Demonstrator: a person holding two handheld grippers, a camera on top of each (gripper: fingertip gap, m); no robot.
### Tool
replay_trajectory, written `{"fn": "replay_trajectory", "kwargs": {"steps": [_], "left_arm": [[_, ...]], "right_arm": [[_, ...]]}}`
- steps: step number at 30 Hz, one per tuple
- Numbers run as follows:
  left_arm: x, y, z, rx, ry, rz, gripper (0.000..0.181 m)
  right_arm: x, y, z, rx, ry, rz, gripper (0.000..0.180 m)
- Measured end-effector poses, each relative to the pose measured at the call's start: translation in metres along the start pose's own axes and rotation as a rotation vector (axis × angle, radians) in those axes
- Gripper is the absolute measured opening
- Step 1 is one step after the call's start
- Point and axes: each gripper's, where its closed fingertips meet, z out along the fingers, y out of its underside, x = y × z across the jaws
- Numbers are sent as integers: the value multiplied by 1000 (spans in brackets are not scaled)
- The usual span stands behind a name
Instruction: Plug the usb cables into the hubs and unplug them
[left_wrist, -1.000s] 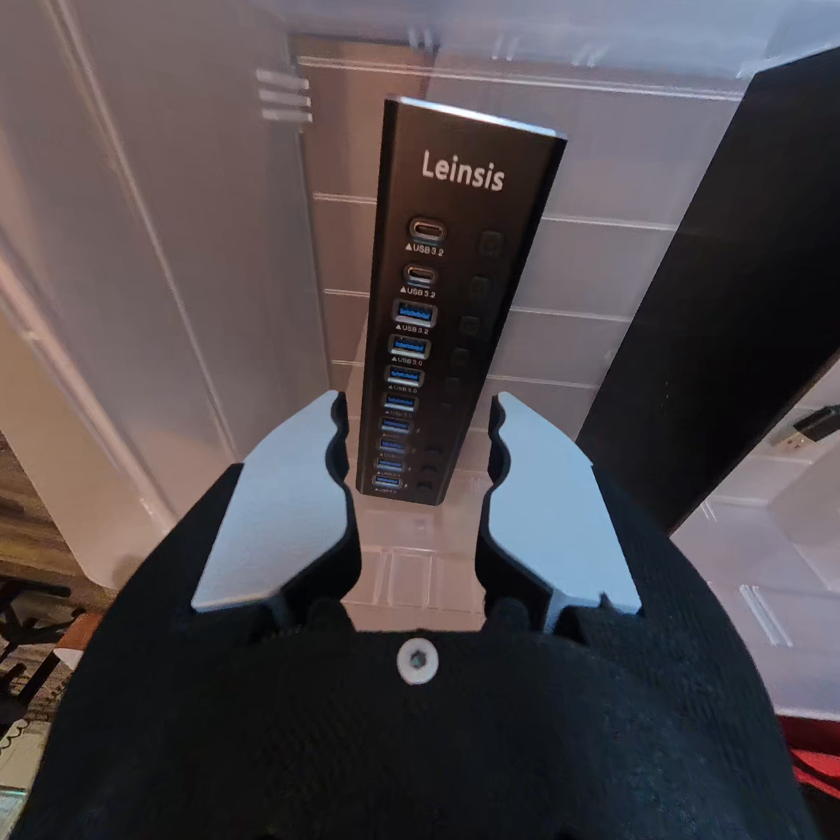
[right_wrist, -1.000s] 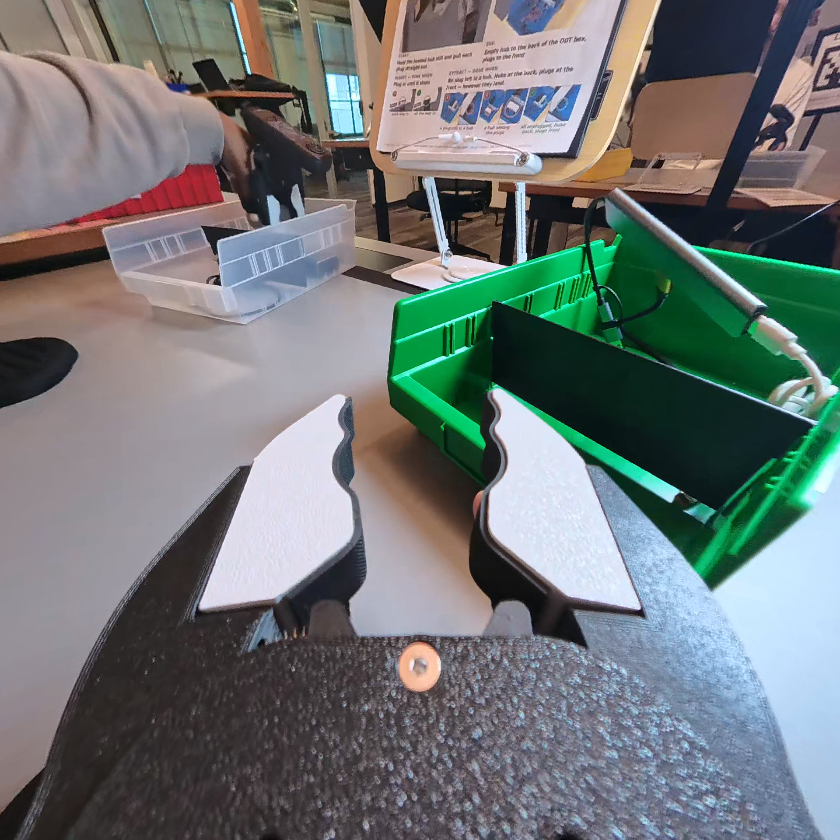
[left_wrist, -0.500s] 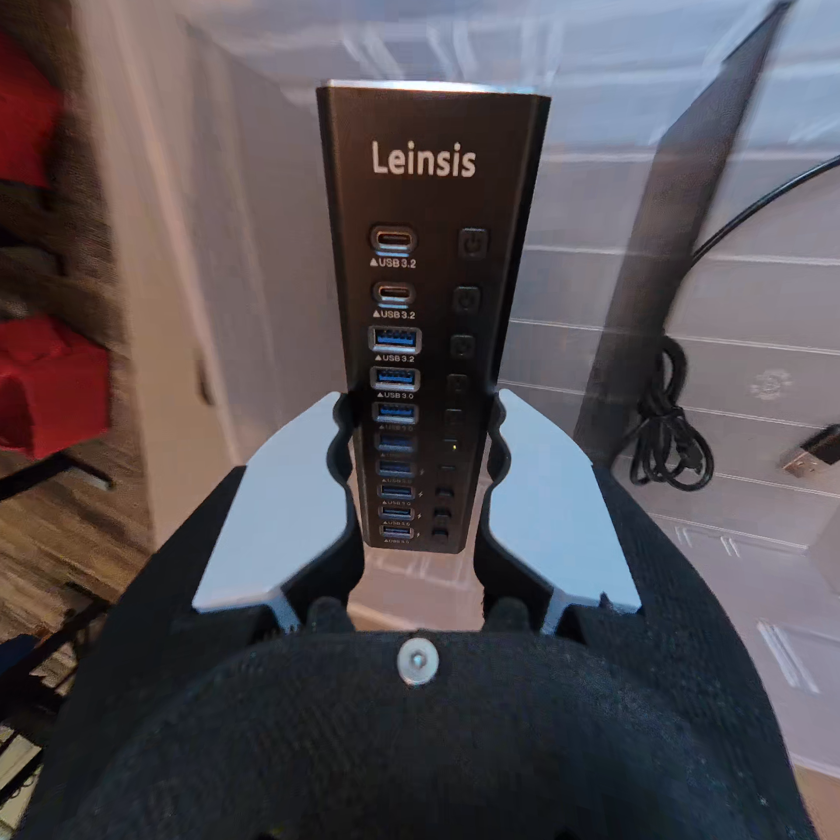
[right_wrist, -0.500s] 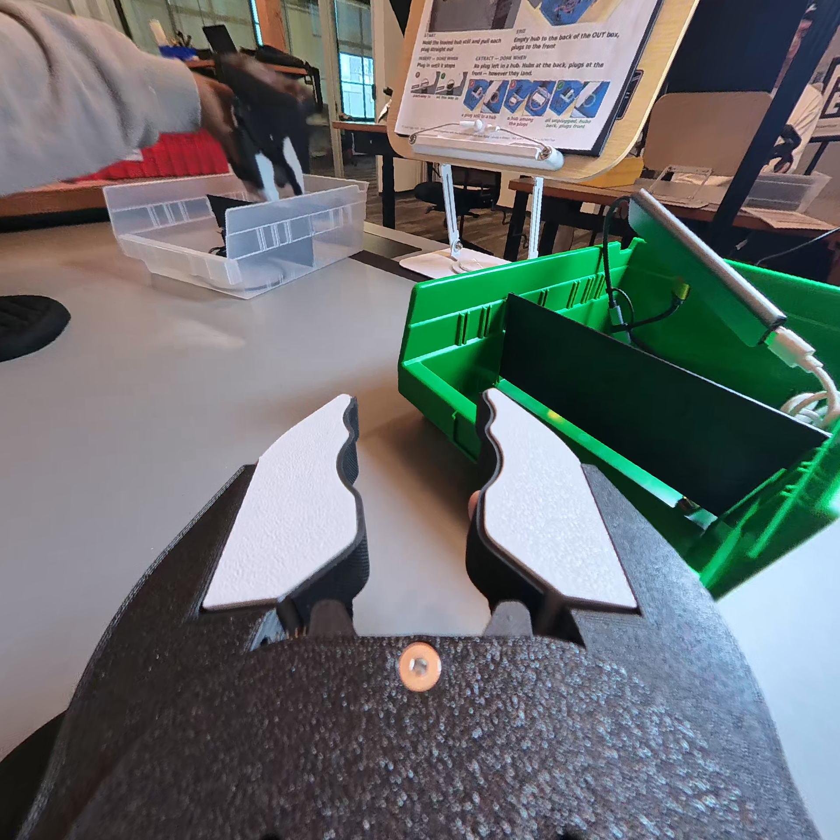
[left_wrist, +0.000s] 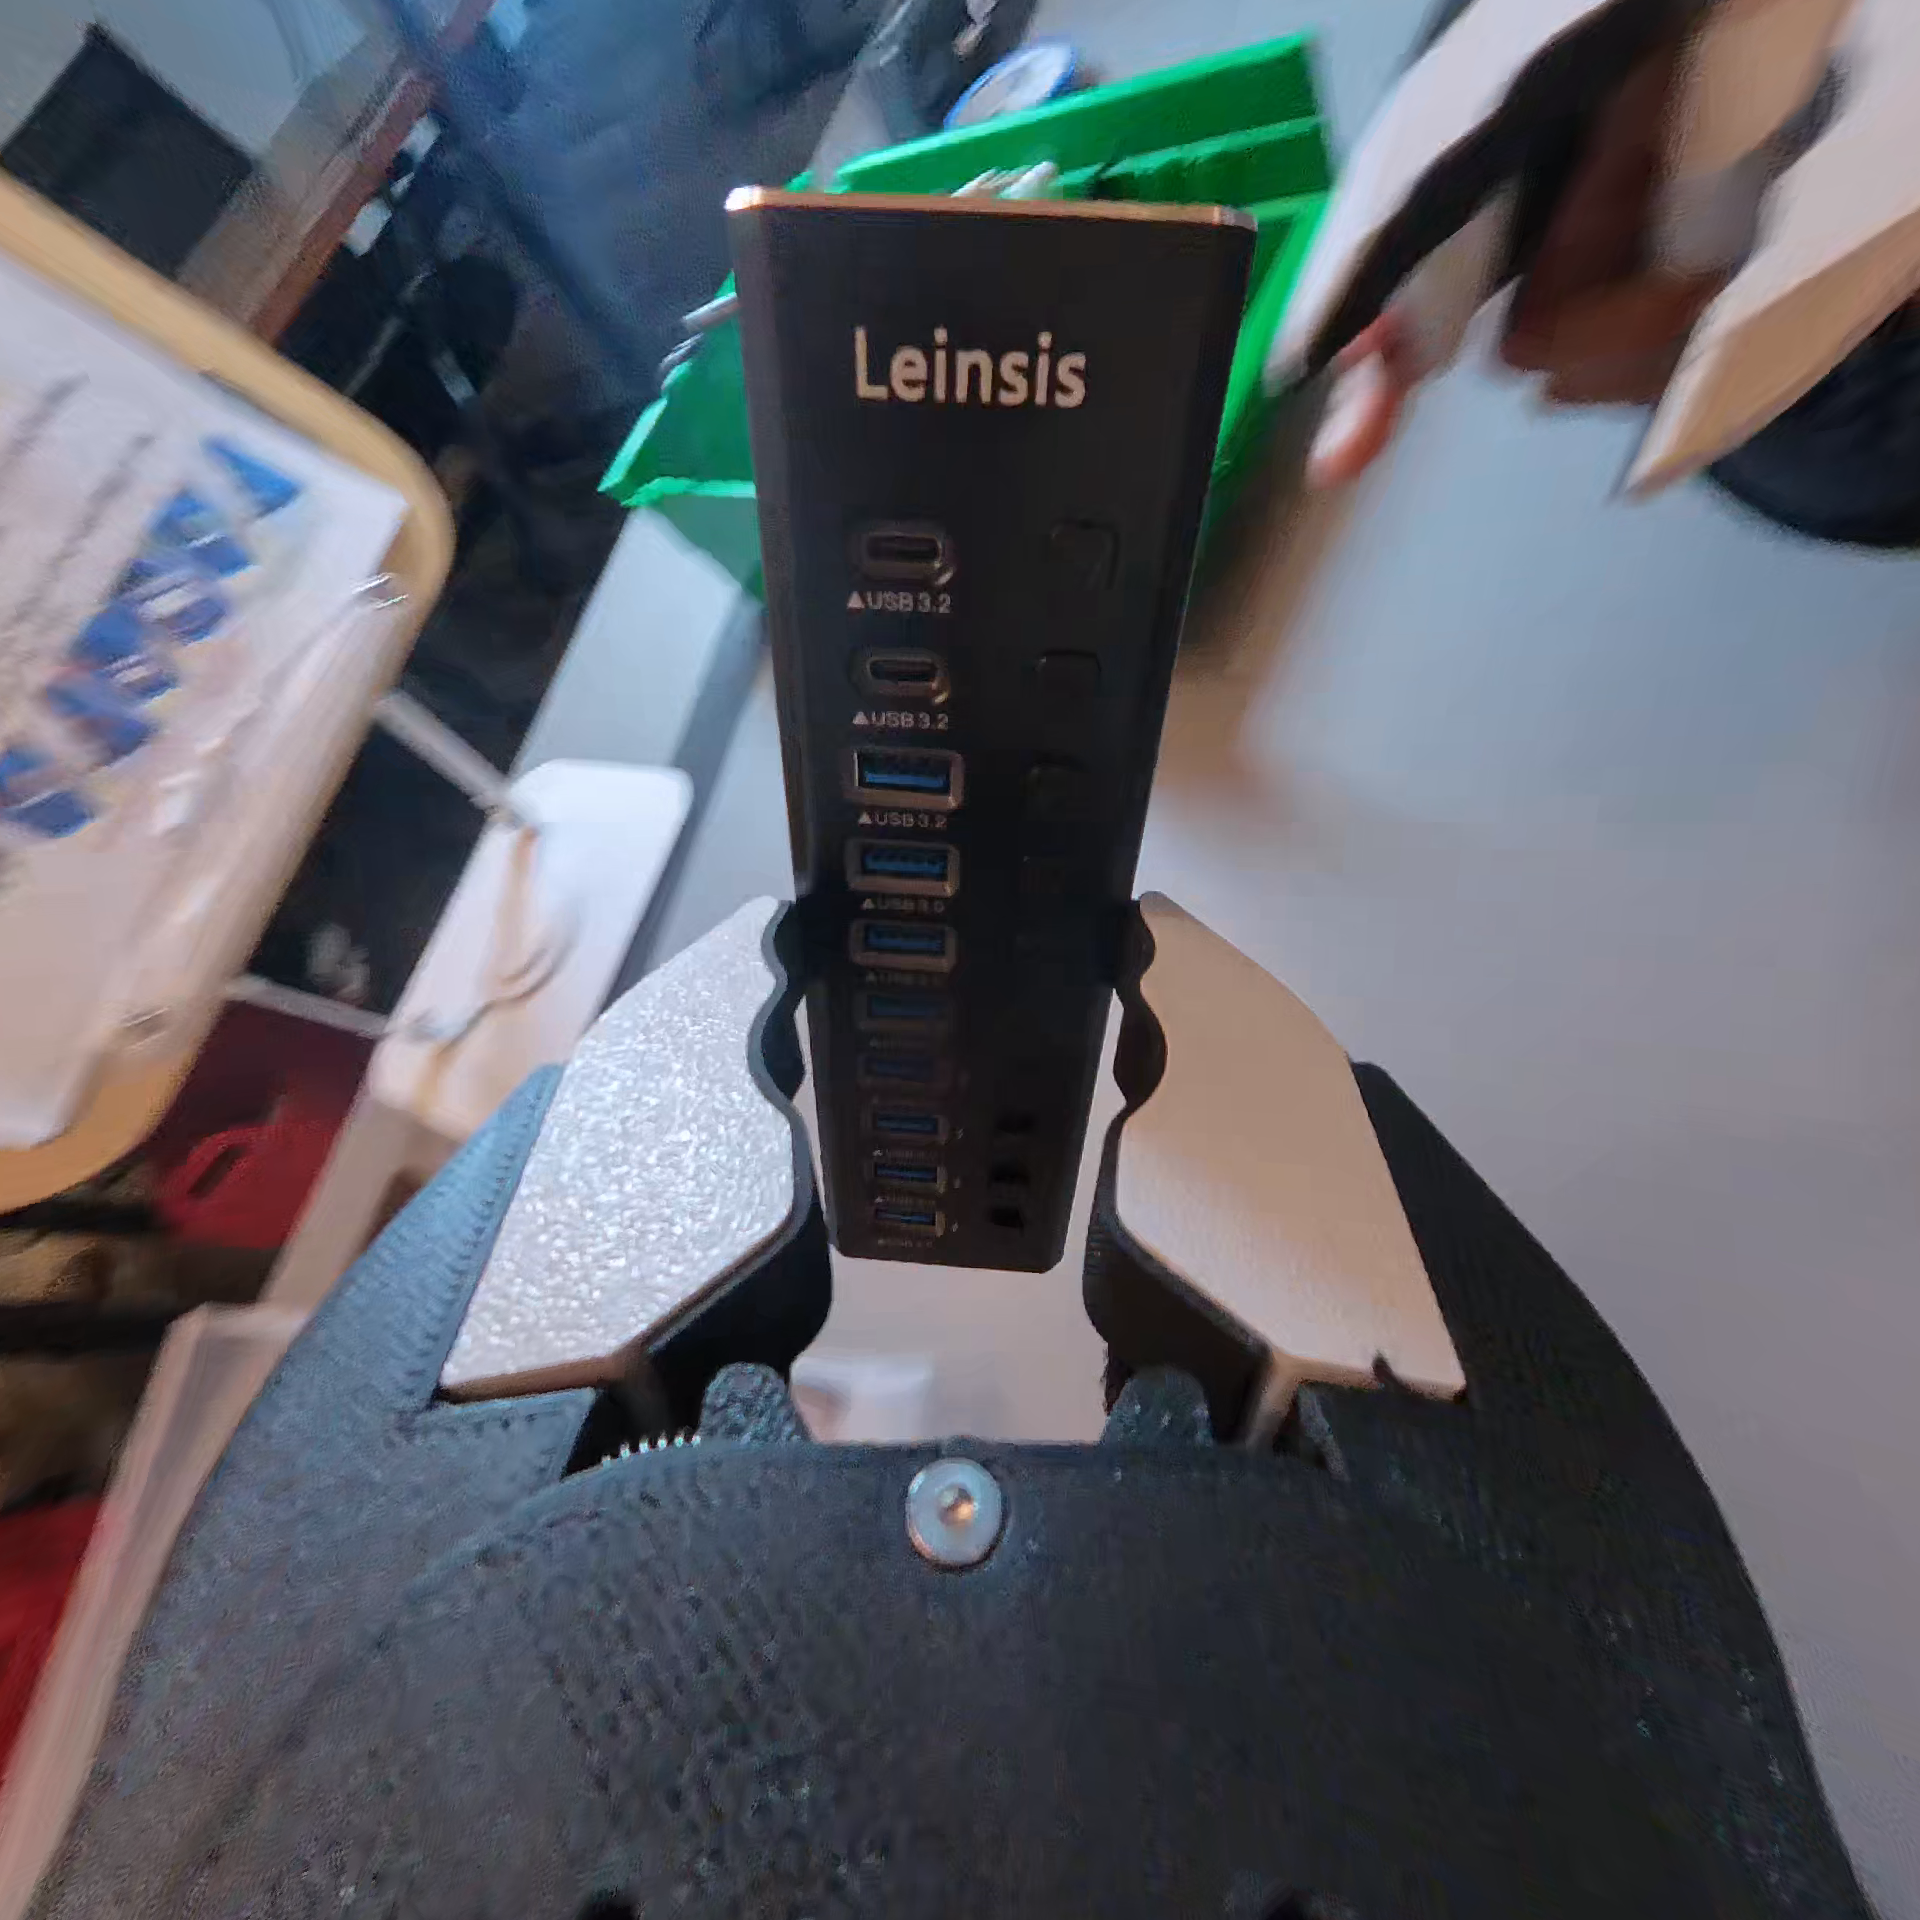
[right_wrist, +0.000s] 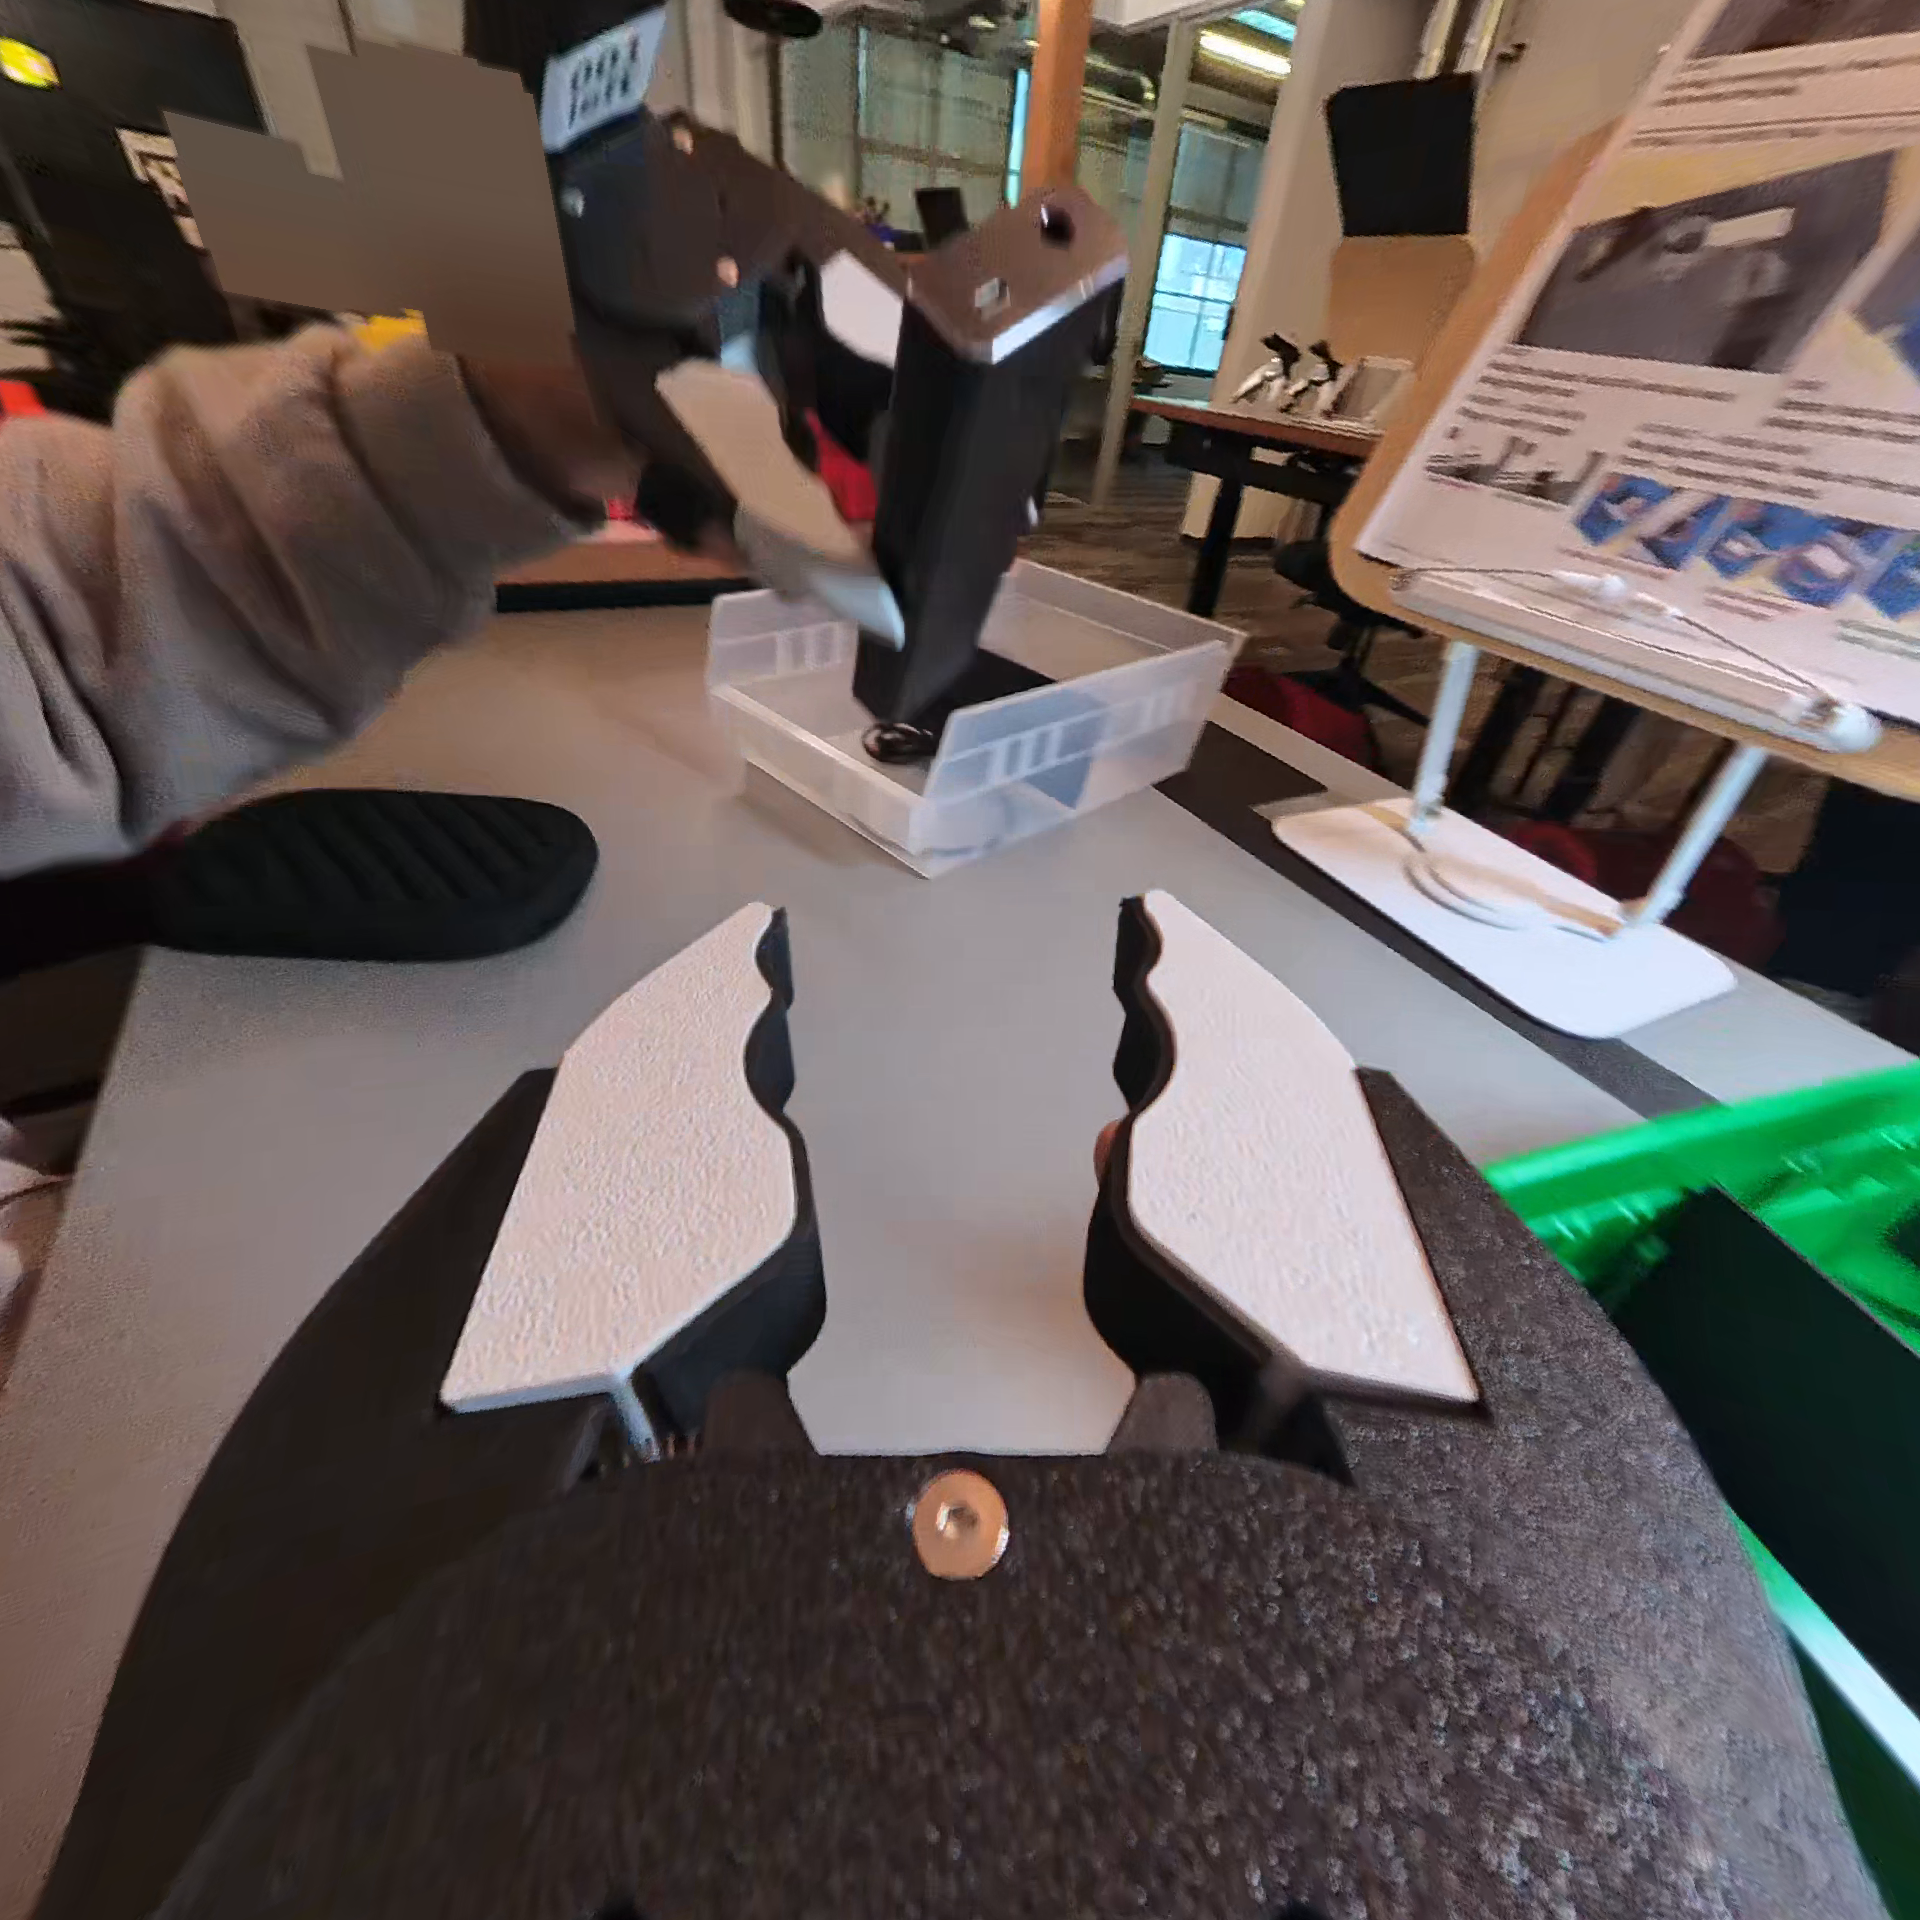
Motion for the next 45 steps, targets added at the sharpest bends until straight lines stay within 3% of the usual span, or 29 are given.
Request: {"fn": "replay_trajectory", "kwargs": {"steps": [6,9,13,14,18,21,24,26,34,42,45], "left_arm": [[119,-23,42,157,345,-95,59],[136,-11,52,139,411,-103,59],[136,-14,51,251,466,-213,57],[135,-15,49,285,471,-236,57],[144,-17,52,322,495,-265,85],[162,-23,66,320,482,-256,93],[169,-39,70,368,445,-284,68],[166,-41,68,358,432,-247,66],[163,-34,59,333,437,-194,65],[156,-13,78,171,288,-157,65],[163,-10,79,162,327,-159,65]], "right_arm": [[-44,-6,44,81,-235,52,72],[-55,9,44,74,-297,-25,65],[-51,15,40,96,-352,73,64],[-50,11,38,118,-369,108,64],[-37,-11,20,250,-420,259,63],[-27,-26,5,363,-432,367,63],[-25,-38,-6,450,-442,417,63],[-27,-44,-11,482,-450,413,64],[-47,-15,-2,252,-379,122,66],[-35,11,21,177,-245,145,76],[-41,17,26,158,-263,153,78]]}}
